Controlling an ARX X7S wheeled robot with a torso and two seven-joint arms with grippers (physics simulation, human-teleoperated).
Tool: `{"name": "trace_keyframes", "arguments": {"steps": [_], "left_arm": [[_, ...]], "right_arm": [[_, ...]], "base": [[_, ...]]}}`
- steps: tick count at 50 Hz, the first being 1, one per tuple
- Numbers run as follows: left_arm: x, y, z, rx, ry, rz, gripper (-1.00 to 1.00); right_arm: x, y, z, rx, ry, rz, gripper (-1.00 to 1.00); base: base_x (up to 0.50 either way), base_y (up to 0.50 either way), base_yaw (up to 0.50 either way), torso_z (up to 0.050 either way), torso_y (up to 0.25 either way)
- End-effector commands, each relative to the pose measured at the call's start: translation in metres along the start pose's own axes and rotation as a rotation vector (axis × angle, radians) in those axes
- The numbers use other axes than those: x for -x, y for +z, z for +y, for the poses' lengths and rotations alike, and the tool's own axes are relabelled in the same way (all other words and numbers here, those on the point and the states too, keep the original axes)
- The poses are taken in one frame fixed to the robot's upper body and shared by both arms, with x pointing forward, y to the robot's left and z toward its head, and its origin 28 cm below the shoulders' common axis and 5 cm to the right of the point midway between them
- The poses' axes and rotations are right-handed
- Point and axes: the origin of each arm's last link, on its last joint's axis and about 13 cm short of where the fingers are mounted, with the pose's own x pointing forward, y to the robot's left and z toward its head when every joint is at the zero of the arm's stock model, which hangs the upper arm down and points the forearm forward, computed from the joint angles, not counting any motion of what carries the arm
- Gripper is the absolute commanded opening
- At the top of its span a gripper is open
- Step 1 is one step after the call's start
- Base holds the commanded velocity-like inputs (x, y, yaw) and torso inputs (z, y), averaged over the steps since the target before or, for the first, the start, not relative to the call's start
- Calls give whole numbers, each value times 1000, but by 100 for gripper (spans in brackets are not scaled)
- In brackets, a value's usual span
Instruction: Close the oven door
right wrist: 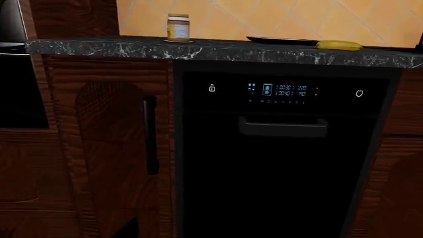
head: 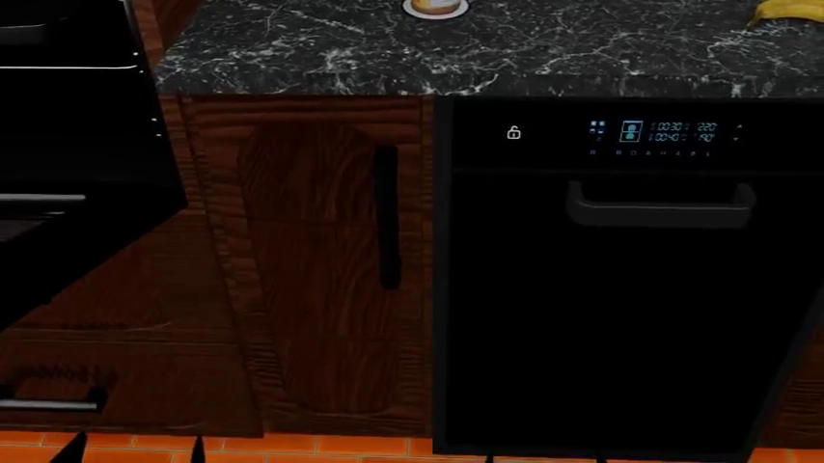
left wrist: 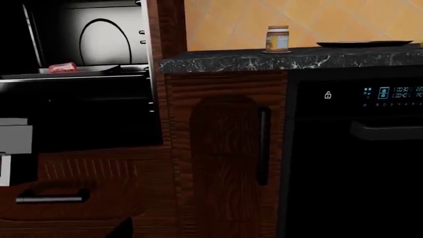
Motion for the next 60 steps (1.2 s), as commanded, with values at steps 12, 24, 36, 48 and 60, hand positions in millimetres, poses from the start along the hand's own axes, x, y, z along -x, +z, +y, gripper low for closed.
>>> {"name": "trace_keyframes", "arguments": {"steps": [12,24,36,48,60], "left_arm": [[2,1,-1,-3,-20,7,100],[2,-1,-3,-17,-22,-1,100],[3,-2,-3,-24,-22,11,100],[1,-5,-3,-30,-18,23,100],[2,-3,-2,-26,-21,14,100]], "right_arm": [[0,1,1,6,4,2,100],[-2,-2,2,9,8,8,100],[-2,-5,1,5,4,25,100],[-3,-4,1,6,5,30,100],[-2,-4,1,23,-5,21,100]], "base": [[0,0,0,-13,0],[0,0,0,-28,0],[0,0,0,-25,0],[0,0,0,-32,0],[0,0,0,-32,0]]}}
